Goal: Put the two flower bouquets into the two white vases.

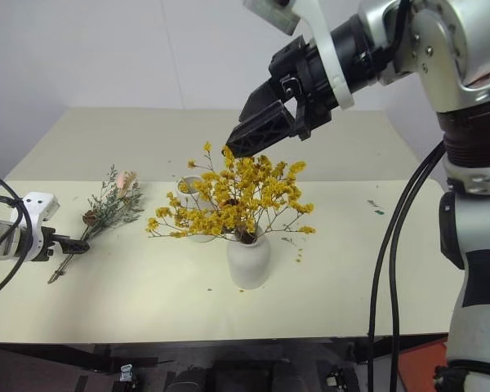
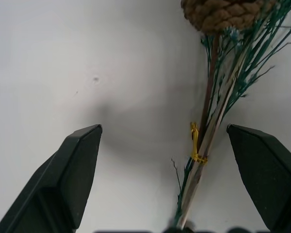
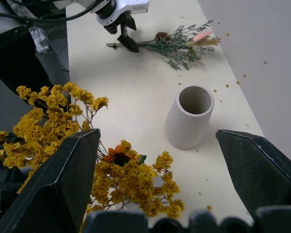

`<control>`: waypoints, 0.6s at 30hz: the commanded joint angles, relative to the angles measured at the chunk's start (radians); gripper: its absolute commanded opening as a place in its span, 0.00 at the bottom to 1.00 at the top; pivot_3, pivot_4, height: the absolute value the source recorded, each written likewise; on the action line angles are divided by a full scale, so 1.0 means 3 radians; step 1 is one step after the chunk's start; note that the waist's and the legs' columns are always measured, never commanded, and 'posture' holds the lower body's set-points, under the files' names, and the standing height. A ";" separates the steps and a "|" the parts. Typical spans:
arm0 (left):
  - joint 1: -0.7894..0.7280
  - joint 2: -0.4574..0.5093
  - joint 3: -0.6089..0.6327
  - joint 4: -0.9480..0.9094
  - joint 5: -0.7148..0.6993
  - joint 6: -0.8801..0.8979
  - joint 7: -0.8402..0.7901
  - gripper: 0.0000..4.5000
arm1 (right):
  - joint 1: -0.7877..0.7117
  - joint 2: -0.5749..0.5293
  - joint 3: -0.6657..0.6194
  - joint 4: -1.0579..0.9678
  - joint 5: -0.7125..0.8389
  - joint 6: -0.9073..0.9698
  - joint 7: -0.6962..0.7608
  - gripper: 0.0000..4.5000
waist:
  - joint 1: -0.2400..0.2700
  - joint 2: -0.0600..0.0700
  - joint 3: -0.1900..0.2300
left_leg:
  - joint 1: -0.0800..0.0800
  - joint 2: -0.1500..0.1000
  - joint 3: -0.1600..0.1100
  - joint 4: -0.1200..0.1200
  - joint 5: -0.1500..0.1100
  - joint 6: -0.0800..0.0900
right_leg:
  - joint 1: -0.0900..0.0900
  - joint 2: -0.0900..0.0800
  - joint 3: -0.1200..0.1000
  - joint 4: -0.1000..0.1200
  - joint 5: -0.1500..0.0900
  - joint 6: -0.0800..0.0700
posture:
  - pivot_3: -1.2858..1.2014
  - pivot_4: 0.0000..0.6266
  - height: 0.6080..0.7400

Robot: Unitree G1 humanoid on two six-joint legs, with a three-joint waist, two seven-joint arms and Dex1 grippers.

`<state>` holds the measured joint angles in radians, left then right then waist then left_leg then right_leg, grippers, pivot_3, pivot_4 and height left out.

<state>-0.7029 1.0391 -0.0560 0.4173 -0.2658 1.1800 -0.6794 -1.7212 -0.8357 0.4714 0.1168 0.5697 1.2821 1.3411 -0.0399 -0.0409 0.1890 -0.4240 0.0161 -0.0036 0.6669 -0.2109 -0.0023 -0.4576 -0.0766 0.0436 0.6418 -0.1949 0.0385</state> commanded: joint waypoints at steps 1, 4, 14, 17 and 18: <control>-0.0133 0.0020 -0.0117 -0.0055 0.0052 0.0062 -0.0155 1.00 | -0.0073 0.0042 0.0009 0.0069 -0.0129 -0.0040 0.0038 1.00 | -0.0006 -0.0001 0.0000 | 0.0000 0.0000 0.0000 0.0001 0.0000 0.0000 | 0.0000 0.0000 0.0000 0.0000 0.0000 0.0000 | 0.52 0.24 1.00; -0.0182 -0.0028 -0.0197 -0.0104 0.0023 0.0166 -0.0231 0.91 | -0.0087 0.0118 0.0050 0.0259 -0.0245 -0.0160 0.0082 1.00 | -0.0017 -0.0001 0.0000 | 0.0000 0.0000 0.0000 0.0002 0.0000 0.0000 | 0.0000 0.0000 0.0001 0.0002 0.0000 0.0000 | 0.52 0.24 1.00; -0.0133 -0.0022 -0.0224 -0.0374 -0.0021 0.0513 -0.0265 0.24 | -0.0065 0.0124 0.0062 0.0397 -0.0455 -0.0280 0.0251 1.00 | -0.0016 -0.0001 -0.0001 | -0.0001 -0.0001 0.0000 0.0004 0.0000 0.0000 | -0.0001 0.0000 0.0001 0.0013 0.0000 0.0000 | 0.52 0.24 1.00; -0.0116 -0.0024 -0.0203 -0.0443 -0.0014 0.0577 -0.0218 0.03 | -0.0061 0.0125 0.0076 0.0457 -0.0526 -0.0347 0.0307 1.00 | -0.0016 -0.0001 0.0000 | 0.0000 0.0000 0.0000 0.0004 0.0000 0.0000 | -0.0001 0.0000 0.0002 0.0013 0.0000 0.0000 | 0.52 0.24 1.00; -0.0113 -0.0038 -0.0170 -0.0482 -0.0021 0.0598 -0.0195 0.01 | -0.0061 0.0127 0.0078 0.0475 -0.0547 -0.0365 0.0329 1.00 | -0.0016 -0.0001 -0.0001 | 0.0000 -0.0001 0.0000 0.0004 0.0000 0.0000 | -0.0001 0.0000 0.0002 0.0013 0.0000 0.0000 | 0.52 0.24 1.00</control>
<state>-0.7380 1.0142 -0.1293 0.3040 -0.2760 1.3410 -0.7496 -1.7213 -0.7898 0.5068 0.2575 0.4202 1.1993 1.4213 -0.0446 -0.0411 0.1888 -0.4240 0.0160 -0.0035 0.6680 -0.2110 -0.0023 -0.4580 -0.0765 0.0442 0.6456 -0.1950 0.0385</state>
